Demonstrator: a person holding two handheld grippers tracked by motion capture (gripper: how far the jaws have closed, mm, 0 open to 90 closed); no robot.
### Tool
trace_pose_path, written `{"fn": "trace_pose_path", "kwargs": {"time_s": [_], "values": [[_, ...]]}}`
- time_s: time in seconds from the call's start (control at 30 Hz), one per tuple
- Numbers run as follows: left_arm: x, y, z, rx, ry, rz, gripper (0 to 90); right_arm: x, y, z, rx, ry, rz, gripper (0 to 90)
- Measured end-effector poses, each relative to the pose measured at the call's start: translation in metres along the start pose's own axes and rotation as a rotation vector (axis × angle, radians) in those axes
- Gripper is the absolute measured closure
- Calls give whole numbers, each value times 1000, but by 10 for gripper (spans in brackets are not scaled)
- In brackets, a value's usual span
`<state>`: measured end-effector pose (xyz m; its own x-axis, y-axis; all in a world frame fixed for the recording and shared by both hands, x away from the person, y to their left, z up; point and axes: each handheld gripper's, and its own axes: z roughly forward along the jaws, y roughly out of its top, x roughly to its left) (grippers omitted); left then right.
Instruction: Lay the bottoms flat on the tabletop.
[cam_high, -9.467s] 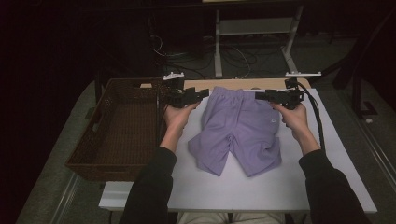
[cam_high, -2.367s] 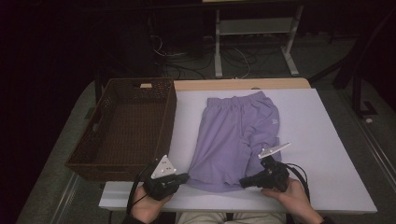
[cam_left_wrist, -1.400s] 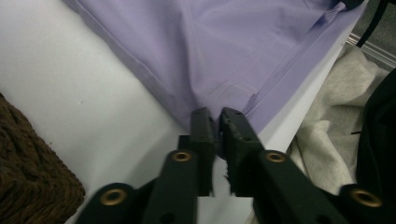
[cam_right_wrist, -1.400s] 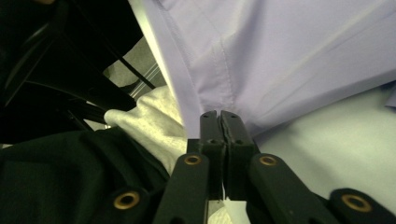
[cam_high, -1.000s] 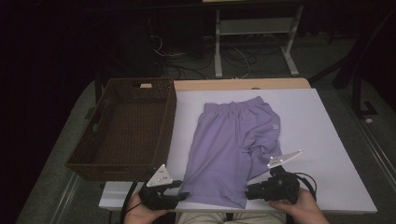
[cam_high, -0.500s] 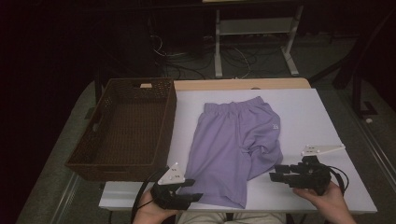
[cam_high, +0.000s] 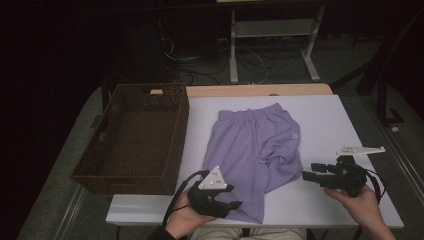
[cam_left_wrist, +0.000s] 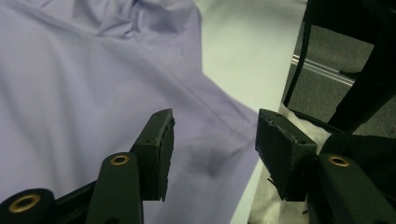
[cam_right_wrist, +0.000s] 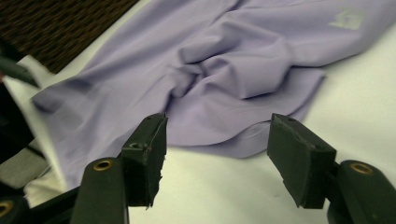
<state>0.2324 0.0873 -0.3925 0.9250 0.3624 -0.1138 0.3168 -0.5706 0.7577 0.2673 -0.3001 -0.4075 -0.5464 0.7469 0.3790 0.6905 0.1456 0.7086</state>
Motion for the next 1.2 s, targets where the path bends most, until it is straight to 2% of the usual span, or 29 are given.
{"fn": "trace_pose_path", "kwargs": {"time_s": [0.27,0.47,0.63,0.73,0.93,1.0,1.1,1.2], "values": [[-3,18,25,14,-34,36,474,-24,12,11,-40,-74,25,384],[-3,28,43,7,-58,56,488,-45,24,31,-5,-119,10,468],[0,33,54,10,-70,50,497,-58,32,48,22,-121,11,537],[3,34,59,12,-72,45,501,-62,35,59,34,-113,2,566],[6,34,64,9,-67,36,510,-68,40,79,96,-112,-19,641],[8,34,65,9,-64,35,511,-68,42,83,99,-103,-31,708],[10,34,67,4,-66,26,513,-65,44,87,123,-100,-55,866],[11,35,69,-2,-70,23,517,-63,44,84,143,-107,-48,876]]}}
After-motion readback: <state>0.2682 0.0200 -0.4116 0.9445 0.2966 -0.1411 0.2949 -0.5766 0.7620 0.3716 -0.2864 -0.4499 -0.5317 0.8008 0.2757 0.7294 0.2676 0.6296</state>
